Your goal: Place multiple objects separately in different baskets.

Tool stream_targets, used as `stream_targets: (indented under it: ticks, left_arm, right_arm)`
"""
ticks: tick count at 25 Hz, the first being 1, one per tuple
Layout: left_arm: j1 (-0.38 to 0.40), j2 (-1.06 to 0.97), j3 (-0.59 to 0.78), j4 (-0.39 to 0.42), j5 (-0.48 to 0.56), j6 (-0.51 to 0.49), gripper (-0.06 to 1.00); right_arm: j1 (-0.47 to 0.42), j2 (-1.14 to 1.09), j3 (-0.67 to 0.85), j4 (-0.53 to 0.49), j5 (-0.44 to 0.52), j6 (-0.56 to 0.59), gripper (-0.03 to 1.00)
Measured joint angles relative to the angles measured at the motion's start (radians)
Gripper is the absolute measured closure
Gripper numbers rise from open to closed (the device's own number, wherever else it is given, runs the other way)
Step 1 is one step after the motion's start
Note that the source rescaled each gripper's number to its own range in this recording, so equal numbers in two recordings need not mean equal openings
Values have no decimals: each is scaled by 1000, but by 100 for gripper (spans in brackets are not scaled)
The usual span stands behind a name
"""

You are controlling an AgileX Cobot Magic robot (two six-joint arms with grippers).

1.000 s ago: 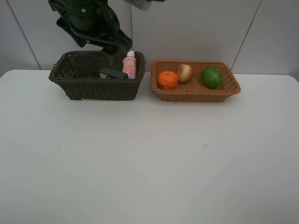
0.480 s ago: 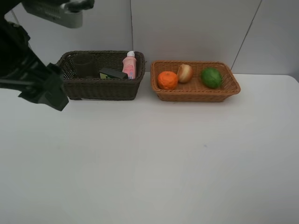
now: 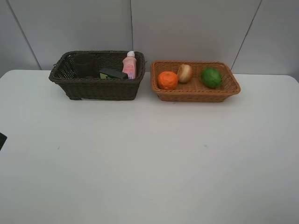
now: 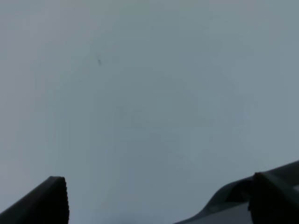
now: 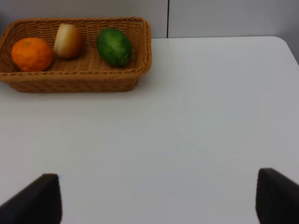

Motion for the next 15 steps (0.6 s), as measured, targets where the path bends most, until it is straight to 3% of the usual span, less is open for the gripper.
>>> stream_targets:
  ticks: [8, 15]
  left_arm:
    - [204, -271, 107, -1, 65, 7, -5]
    - [379, -487, 185, -2, 72, 135, -5]
  right_arm:
    - [0, 0, 0, 0, 0, 0, 13]
    - [0, 0, 0, 0, 0, 0, 13]
